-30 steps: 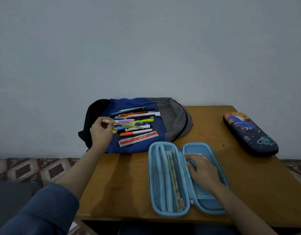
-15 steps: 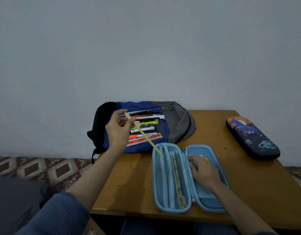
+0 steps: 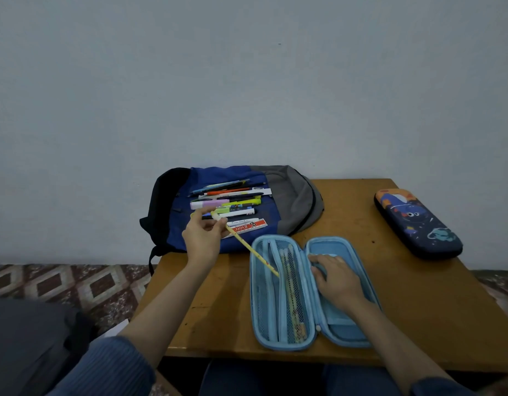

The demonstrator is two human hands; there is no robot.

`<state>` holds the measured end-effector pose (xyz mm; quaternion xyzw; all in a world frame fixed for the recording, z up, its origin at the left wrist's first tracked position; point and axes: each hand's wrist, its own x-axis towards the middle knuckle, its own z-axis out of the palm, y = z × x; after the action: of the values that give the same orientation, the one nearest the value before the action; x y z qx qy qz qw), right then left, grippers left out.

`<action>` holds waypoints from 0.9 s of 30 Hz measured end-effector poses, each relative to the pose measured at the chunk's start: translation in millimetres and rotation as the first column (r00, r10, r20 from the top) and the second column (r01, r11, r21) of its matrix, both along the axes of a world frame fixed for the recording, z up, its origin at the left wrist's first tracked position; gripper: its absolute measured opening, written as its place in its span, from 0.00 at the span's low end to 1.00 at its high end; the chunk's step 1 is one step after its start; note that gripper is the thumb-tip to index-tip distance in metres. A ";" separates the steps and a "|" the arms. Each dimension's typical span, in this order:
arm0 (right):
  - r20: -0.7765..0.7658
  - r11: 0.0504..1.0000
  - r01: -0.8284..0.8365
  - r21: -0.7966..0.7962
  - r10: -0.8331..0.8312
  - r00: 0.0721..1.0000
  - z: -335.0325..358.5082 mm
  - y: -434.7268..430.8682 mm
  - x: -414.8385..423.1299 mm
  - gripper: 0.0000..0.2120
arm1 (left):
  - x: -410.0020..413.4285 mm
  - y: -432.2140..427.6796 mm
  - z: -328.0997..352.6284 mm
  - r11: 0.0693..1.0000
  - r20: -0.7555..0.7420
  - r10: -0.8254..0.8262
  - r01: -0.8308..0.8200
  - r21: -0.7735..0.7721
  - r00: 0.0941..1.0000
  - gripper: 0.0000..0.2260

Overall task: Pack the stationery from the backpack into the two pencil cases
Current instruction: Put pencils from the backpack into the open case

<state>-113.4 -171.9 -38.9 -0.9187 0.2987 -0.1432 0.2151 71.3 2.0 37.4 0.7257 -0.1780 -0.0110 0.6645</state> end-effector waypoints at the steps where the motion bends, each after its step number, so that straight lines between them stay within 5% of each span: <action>1: -0.005 1.000 0.000 -0.003 0.000 1.000 -0.2 0.2 0.2 0.16 | 0.3 0.0 -2.9 1.000 -0.014 0.004 -0.004 0.008 1.000 0.12; 16: 0.019 1.000 0.006 -0.006 -0.006 1.000 -1.3 1.9 -0.5 0.16 | -29.0 -34.2 -26.6 0.922 -0.348 -0.214 0.307 0.238 0.913 0.15; 22: 0.047 1.000 0.002 -0.005 -0.001 0.999 -2.3 2.1 -0.6 0.16 | -35.3 -44.0 -27.0 0.891 -0.357 -0.206 0.326 0.317 0.911 0.14; 27: 0.045 1.000 0.001 -0.008 0.000 0.999 -2.5 2.3 -1.1 0.16 | -33.5 -43.3 -25.9 0.789 -0.242 -0.157 0.269 0.553 0.957 0.11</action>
<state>-114.5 -169.6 -41.4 -0.9161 0.2934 -0.1650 0.2178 37.8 -41.4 11.5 0.8645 -0.1850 -0.2066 0.4193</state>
